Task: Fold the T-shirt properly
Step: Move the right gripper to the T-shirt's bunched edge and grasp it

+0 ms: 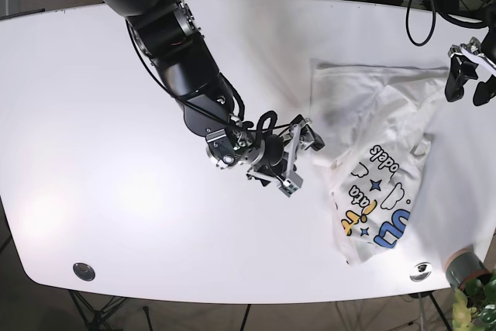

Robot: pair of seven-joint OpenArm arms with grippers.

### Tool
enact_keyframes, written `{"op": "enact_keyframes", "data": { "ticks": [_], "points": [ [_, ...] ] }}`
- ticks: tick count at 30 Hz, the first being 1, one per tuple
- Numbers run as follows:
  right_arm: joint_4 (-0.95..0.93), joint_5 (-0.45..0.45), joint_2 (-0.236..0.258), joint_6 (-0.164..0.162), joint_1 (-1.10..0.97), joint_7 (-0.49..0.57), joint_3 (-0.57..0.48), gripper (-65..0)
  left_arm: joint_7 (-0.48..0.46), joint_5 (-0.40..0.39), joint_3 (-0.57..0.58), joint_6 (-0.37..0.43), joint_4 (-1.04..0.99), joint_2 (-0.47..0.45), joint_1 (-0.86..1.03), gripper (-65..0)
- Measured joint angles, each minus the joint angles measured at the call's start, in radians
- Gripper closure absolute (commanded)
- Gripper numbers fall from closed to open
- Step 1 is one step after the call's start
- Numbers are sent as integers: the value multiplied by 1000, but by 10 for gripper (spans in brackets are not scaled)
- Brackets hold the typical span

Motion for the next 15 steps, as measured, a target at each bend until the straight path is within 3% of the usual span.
{"op": "enact_keyframes", "data": {
  "ticks": [4,15],
  "points": [
    [-56,-3,7,-31,-3,87,-1,-499,-1,-1,0,0,0,-5,10,-399],
    [-98,16,4,-35,-3,132,-35,-498,0,3,-2,0,0,-2,30,-399]
  ]
}}
